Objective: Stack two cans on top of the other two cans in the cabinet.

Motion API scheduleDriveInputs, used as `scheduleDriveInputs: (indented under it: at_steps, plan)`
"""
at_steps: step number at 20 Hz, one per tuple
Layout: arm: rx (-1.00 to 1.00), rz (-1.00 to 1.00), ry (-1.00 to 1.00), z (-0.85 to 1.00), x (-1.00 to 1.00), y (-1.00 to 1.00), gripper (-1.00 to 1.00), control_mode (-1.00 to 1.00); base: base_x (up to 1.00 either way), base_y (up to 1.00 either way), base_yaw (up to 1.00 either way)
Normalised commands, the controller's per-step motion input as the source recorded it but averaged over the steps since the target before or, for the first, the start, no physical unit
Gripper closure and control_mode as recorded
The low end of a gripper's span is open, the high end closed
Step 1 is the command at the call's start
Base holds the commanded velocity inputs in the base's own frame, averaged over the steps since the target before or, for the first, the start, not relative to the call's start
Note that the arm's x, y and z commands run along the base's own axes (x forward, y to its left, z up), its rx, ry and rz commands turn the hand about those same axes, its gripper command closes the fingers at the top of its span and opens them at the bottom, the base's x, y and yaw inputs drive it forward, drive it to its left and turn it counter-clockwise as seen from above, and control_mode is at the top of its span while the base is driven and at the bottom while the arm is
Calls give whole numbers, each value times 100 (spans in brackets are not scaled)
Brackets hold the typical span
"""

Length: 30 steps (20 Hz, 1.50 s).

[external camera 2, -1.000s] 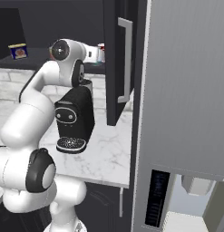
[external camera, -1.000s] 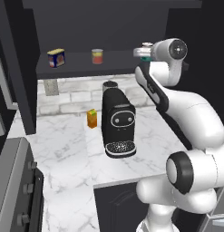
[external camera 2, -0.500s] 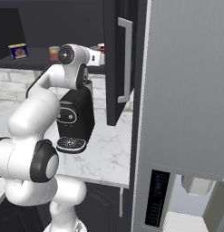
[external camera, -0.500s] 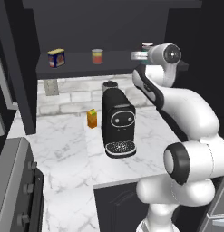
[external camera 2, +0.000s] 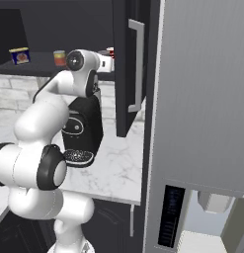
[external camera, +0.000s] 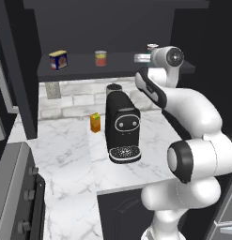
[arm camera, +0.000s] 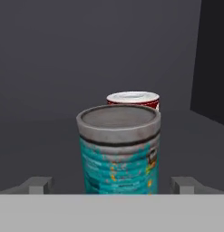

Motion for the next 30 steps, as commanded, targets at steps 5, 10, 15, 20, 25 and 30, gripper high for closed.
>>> scheduleDriveInputs:
  at_steps: [5, 10, 15, 20, 25, 30]
  plan:
    - [0, 0, 1, 0, 18, 0, -100, -100, 0, 0, 0]
    - [0, 0, 0, 0, 10, 0, -100, -100, 0, 0, 0]
    - [0, 0, 0, 0, 0, 0, -100, -100, 0, 0, 0]
    - [0, 0, 0, 0, 0, 0, -100, -100, 0, 0, 0]
    - [0, 0, 0, 0, 0, 0, -100, -100, 0, 0, 0]
    - [0, 0, 0, 0, 0, 0, 100, -100, 0, 0, 0]
